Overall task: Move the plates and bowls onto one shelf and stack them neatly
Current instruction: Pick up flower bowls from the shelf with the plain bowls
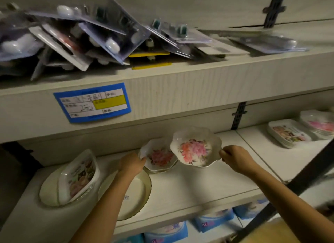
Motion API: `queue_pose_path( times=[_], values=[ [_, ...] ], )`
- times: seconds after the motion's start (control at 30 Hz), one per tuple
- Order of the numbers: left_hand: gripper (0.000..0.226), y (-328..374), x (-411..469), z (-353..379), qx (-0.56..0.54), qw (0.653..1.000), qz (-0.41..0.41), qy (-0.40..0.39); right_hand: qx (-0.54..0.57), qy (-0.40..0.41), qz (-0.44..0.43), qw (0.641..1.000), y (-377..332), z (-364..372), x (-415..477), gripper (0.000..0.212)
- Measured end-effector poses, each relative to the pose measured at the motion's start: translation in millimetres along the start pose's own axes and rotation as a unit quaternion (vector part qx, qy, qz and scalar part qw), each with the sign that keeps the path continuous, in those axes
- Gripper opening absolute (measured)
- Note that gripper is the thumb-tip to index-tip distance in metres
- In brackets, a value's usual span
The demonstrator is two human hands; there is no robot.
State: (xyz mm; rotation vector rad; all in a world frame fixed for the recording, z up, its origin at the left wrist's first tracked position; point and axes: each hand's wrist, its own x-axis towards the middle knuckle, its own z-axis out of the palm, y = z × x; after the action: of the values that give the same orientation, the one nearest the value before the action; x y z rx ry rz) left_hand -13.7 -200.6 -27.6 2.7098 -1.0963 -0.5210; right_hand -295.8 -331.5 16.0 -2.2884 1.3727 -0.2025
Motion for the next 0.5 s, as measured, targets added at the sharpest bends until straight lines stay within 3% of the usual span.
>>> queue_pose_path(
  times=[0.13, 0.5],
  values=[
    [0.039, 8, 11, 5, -0.048, 0.998, -0.013, -0.034, 0.003, 0.002, 0.019, 1.000, 15, 0, -11, 0.041],
    [0.014, 5, 32, -5, -0.011, 0.998, 0.006, -0.060, 0.020, 0.004, 0.057, 0.998, 31, 3, -21, 0.040]
  ],
)
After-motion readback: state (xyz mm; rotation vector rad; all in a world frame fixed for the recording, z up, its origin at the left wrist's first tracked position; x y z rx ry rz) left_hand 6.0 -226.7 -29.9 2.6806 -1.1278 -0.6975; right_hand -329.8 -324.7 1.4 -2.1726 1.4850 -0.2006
